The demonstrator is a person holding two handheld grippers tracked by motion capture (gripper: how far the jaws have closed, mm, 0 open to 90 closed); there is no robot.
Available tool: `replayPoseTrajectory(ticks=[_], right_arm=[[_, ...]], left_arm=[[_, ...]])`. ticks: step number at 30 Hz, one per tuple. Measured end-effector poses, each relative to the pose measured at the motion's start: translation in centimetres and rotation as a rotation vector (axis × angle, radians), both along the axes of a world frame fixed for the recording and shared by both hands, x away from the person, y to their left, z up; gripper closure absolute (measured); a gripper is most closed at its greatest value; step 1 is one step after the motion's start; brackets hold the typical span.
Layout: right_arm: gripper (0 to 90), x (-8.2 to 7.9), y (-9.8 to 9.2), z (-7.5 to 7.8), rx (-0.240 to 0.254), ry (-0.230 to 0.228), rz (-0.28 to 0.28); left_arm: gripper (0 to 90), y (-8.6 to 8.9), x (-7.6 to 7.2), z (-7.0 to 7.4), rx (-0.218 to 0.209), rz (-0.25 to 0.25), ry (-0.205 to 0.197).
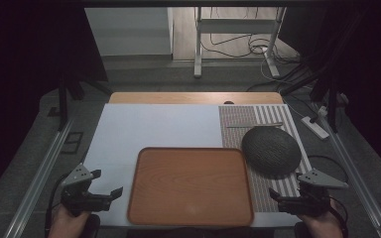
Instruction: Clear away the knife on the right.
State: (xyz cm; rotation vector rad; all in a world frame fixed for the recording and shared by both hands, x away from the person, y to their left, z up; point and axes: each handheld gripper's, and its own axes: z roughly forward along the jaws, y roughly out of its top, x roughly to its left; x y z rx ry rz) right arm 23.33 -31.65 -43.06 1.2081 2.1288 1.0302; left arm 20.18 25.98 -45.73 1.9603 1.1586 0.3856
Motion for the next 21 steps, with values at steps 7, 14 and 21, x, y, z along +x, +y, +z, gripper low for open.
replayPoseTrajectory(ticks=[7, 14, 21], right_arm=[[0.0, 0.09, 0.22, -0.08, -0.027, 0.01, 0.002], [0.0, 0.13, 0.26, -0.11, -0.03, 0.014, 0.007], [0.0, 0.18, 0.5, -0.18, -0.047, 0.024, 0.021]], left_arm=[[1.5, -0.04, 0.04, -0.01, -0.001, -0.009, 0.002], [1.7, -0.09, 0.06, -0.02, 0.003, -0.013, 0.004], [1.7, -0.1, 0.06, -0.02, 0.007, -0.013, 0.005]])
